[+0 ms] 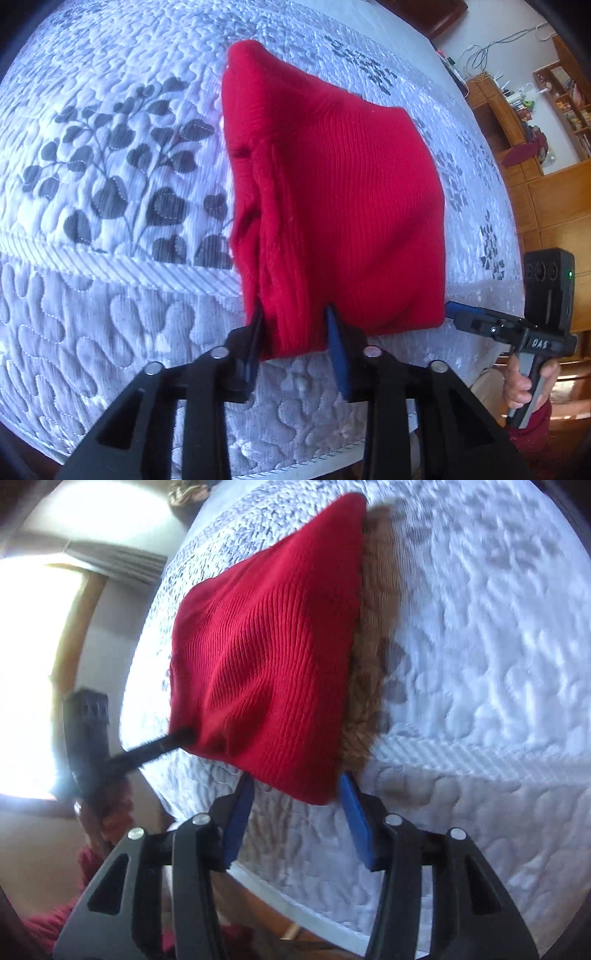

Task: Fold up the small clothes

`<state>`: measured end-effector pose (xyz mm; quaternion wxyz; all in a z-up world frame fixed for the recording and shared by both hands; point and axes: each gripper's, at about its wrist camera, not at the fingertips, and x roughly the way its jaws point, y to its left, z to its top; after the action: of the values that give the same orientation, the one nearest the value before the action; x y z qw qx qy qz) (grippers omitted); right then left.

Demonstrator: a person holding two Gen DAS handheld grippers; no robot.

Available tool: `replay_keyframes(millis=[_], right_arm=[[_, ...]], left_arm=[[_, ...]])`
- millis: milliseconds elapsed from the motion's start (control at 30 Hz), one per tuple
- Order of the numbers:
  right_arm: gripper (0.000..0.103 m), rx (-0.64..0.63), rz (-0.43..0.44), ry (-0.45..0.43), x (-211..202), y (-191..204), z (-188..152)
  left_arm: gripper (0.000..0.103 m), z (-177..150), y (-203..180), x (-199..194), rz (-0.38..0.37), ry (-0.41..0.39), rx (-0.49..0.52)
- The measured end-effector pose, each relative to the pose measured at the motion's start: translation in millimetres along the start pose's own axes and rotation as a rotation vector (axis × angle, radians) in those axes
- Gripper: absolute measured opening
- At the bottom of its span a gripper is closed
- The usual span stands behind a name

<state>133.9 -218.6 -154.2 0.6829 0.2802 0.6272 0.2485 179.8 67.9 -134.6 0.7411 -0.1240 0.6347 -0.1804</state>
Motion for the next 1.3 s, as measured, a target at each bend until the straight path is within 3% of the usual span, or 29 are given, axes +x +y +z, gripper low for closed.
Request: replay_keyframes(millis=[33, 100, 167, 333, 400, 533, 600, 700, 767, 800, 1000, 1033, 1067, 1167, 1300], right_arm=[[0.049, 0.021, 0.017, 0.016, 5.4, -0.7, 5.1], [0.035, 0.039, 0.024, 0.036, 13.5, 0.7, 9.8], [0.014, 0.018, -0.025, 0.049, 16.2, 7.7, 10.7], [0.004, -0.094, -0.125, 0.042, -20.3, 10.6, 8.5], [0.002, -0.076, -0.196, 0.066, -11.3, -7.0, 10.1], [0.002, -0.072, -0.155, 0.071, -1.2, -17.1, 4.8], [0.003, -0.092, -0.141, 0.057, -3.2, -9.3, 6.6], [0.017, -0.101, -0.095, 0.032, -12.2, 3.3, 11.3], [0.055, -0.104, -0.08, 0.004, -20.9, 10.6, 14.2], [0.059, -0.093, -0.069, -0.01, -24.1, 11.5, 16.9], [0.06, 0.011, -0.035, 0.062, 1.9, 6.5, 33.5], [0.058, 0.047, -0.041, 0.098, 14.3, 2.4, 34.0], [0.039, 0.062, -0.042, 0.116, 21.2, -0.1, 33.2], [0.018, 0.043, -0.076, 0.126, 28.8, -3.3, 28.1], [0.013, -0.107, -0.187, 0.105, 12.2, 16.8, 22.2]], left_arm=[[0.025, -0.6, 1.2, 0.1, 0.003, 0.001, -0.001], [0.019, 0.2, 6.0, 0.7, 0.013, 0.012, -0.007], [0.017, 2.4, 5.7, 1.7, 0.015, 0.021, -0.008], [0.013, 3.5, -3.1, 1.3, 0.069, 0.038, 0.082], [0.013, 3.7, -5.1, 12.6, 0.087, 0.057, 0.102], [0.014, 1.8, -3.2, 17.0, 0.071, 0.05, 0.117], [0.017, -1.3, -1.4, 8.7, 0.054, 0.039, 0.107], [0.021, -7.5, -5.8, -5.9, 0.053, 0.027, 0.093], [0.026, -10.3, -10.9, -9.7, 0.064, 0.018, 0.112], [0.029, -11.3, -13.2, -10.1, 0.067, 0.02, 0.12], [0.032, -12.7, -13.6, 5.8, 0.103, 0.038, 0.103], [0.032, -12.1, -12.5, 8.5, 0.112, 0.046, 0.098], [0.032, -11.0, -10.6, 10.8, 0.102, 0.051, 0.08], [0.027, -9.4, -7.1, 11.2, 0.09, 0.056, 0.066], [0.024, -9.2, -4.2, 10.2, 0.088, 0.059, 0.069]])
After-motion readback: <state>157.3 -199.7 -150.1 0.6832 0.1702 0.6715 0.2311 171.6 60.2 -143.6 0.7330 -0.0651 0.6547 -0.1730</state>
